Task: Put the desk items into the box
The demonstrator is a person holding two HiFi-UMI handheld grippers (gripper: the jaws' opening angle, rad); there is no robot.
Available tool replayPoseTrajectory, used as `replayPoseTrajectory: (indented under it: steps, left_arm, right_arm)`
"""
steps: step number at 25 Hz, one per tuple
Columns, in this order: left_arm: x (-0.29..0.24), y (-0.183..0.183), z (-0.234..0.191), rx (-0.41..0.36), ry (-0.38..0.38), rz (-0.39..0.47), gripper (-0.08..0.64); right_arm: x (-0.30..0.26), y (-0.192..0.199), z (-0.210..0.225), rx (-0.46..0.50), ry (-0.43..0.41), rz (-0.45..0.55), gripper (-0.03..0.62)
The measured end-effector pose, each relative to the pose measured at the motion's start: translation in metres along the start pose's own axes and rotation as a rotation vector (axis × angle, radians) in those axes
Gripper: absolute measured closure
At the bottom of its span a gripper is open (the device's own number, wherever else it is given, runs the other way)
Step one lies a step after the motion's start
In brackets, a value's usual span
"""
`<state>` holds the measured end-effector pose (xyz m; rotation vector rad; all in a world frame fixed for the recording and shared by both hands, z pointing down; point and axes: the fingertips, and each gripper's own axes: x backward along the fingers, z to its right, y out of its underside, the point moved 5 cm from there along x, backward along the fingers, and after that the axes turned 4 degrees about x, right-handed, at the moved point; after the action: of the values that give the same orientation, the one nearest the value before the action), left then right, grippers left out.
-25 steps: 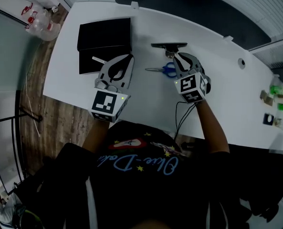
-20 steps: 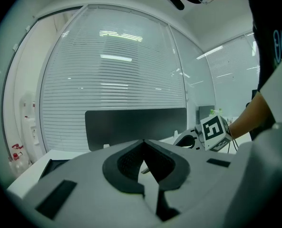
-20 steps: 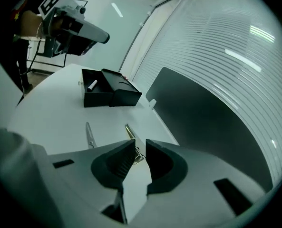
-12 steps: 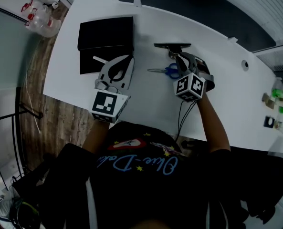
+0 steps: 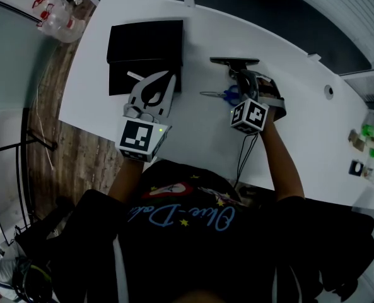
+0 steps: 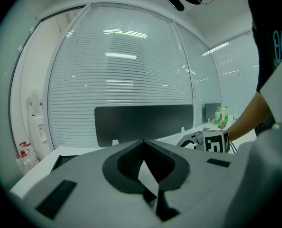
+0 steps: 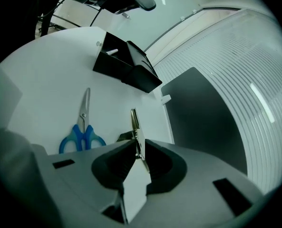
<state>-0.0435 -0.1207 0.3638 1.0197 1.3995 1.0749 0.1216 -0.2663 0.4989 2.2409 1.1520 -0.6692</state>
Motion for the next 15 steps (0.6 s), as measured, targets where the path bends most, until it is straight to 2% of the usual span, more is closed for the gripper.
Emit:
replayPoseTrajectory:
  steps: [5, 15]
  left_arm:
    - [0.002, 0.002, -0.003, -0.005, -0.011, -0.005, 0.554]
    - [0.006, 0.002, -0.009, -0.006, -0.025, -0.015, 0.554]
  right_arm:
    - [-0.007, 0.001, -0.002, 0.047, -0.004, -0.019, 0.526]
    - [-0.014, 0.0, -0.005, 0.079, 0.012, -0.024, 0.526]
